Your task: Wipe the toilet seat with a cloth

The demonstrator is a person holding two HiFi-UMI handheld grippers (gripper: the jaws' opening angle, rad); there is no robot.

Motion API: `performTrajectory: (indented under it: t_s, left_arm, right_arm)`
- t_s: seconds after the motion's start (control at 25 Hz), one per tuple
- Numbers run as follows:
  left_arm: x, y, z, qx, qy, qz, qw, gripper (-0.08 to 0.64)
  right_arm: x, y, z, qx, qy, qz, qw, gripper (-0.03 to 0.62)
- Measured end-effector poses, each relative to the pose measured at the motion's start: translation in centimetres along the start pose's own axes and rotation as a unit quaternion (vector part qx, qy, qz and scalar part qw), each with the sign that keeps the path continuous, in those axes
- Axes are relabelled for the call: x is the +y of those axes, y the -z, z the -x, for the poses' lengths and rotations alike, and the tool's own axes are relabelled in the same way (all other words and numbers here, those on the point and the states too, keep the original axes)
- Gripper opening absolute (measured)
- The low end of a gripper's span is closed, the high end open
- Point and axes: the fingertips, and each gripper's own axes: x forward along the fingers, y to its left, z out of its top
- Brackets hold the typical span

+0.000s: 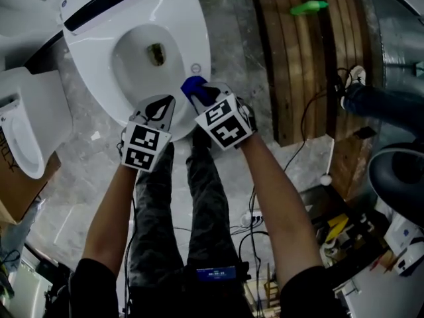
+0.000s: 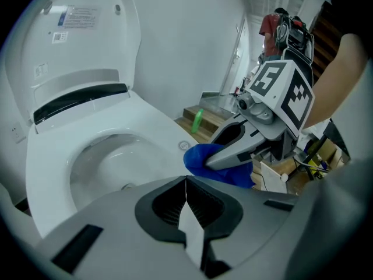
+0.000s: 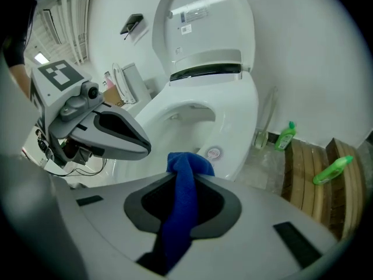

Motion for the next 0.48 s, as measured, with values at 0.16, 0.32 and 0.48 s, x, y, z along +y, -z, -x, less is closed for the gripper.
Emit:
performTrajectory:
  t_s: [0.16,0.32,0.48]
  left_arm:
    - [0.8,-1.2,-1.2,0.001,0.010,-0.011,0.9999,0.012]
    - [2.1,-2.2,-1.7,0.000,0.021,-0.013,0.9997,0.012]
    - [3.5,-3.3,-2.1,0.001,0.032,-0.021,0.9993,0.012]
  right_arm:
    - [-1.9,-2.0,-0.6,-0.008,0.017,0.003,1.000,0.064]
    - [-3.6,-4.0,-1.3,-0.017,0.037,-0.008,0.999,0.064]
    - [-5.6,-6.6,-2.0,-0.020,0.060,-0.013,0.998,0.064]
